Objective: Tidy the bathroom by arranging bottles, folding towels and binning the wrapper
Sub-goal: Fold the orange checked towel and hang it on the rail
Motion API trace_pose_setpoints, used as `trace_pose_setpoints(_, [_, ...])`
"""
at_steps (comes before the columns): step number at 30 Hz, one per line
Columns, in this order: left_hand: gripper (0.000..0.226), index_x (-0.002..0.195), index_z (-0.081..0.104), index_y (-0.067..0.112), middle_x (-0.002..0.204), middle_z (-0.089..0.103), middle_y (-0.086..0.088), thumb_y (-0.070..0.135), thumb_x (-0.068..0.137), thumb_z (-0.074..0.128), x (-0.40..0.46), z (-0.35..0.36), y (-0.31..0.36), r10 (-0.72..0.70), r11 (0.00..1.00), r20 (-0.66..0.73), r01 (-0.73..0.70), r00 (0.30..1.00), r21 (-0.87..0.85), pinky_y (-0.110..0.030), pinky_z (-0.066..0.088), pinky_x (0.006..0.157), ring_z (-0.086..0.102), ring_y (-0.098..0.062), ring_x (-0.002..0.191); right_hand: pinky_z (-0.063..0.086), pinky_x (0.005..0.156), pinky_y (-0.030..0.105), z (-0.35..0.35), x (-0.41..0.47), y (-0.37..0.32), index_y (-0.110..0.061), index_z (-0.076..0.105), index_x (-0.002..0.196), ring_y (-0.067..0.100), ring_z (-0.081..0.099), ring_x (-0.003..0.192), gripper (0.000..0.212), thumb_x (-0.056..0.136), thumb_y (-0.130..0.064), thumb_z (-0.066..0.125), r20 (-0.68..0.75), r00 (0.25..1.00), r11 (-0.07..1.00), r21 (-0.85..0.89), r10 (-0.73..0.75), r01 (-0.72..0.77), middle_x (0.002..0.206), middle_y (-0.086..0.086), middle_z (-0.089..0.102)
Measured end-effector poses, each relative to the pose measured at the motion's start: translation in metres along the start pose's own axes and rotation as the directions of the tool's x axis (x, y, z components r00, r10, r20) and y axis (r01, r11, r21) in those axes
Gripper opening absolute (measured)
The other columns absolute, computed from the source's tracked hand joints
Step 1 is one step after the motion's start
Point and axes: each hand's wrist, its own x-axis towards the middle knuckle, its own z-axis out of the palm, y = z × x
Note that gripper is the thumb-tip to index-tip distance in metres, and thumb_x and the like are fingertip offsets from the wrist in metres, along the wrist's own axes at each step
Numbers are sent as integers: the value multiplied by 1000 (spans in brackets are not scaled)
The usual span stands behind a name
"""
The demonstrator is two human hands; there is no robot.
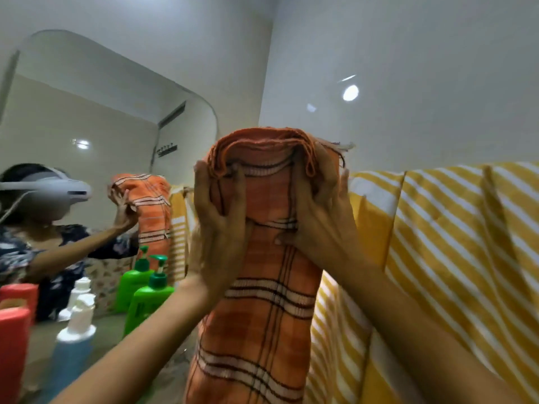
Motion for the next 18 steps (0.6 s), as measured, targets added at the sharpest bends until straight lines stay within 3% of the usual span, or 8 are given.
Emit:
trace_pose_setpoints(1, [88,141,25,-2,145,-3,-26,-6,69,75,14,13,-4,-33,997,14,34,999,-64,-47,28,110,-1,-44,137,32,102,71,2,15,14,-15,6,148,33,13,139,128,53,-47,86,42,999,999,49,-19,17,148,6,6])
trace_pose_setpoints(3, [88,138,24,-13,142,-4,-24,-3,68,75,39,37,-6,-82,977,59,92,995,-193,-27,6,117,-3,-38,137,29,112,57,7,39,45,-9,7,150,35,7,144,120,62,-40,81,159,986,991,134,-48,26,150,15,3])
trace_pose_setpoints(5, [90,141,17,-13,146,-12,-16,9,74,73,55,57,-5,-66,954,153,108,986,-281,-20,1,114,-4,-31,140,27,116,50,6,58,69,-12,-5,150,34,-5,146,131,55,-29,83,336,942,992,121,1,-44,152,20,-3])
trace_pose_setpoints(9, [92,146,15,-1,151,-6,-18,36,79,66,75,98,-12,-53,909,274,160,960,-385,-26,25,105,9,-31,143,24,115,56,14,85,97,-22,-18,149,30,-5,146,155,40,-36,92,602,768,971,-59,221,-232,151,8,-15])
trace_pose_setpoints(11, [82,143,21,2,152,-8,-15,47,82,54,80,112,-16,-32,863,330,192,944,-467,-28,27,103,16,-30,142,24,116,54,15,89,107,-23,-7,150,32,5,146,147,44,-43,92,658,697,952,-112,286,-285,148,0,-12])
trace_pose_setpoints(13, [77,140,26,2,151,-12,-10,51,83,45,82,128,-19,14,834,407,213,913,-509,-31,24,108,17,-27,142,25,117,44,15,91,117,-22,9,148,33,19,142,129,51,-49,89,700,631,922,-104,334,-373,148,-2,-6])
trace_pose_setpoints(15, [76,143,25,5,151,-13,-8,50,84,44,84,142,-20,48,807,498,260,866,-530,-36,17,113,12,-26,143,31,111,33,13,91,123,-23,14,148,29,29,137,117,58,-53,83,746,555,891,-113,369,-441,148,-5,-2])
trace_pose_setpoints(18, [62,136,41,16,149,7,-6,46,82,46,87,155,-24,52,693,605,407,795,-595,-43,23,115,25,-26,138,34,101,27,11,92,126,-20,22,149,23,33,133,108,63,-58,75,783,492,870,-122,380,-477,148,-7,7])
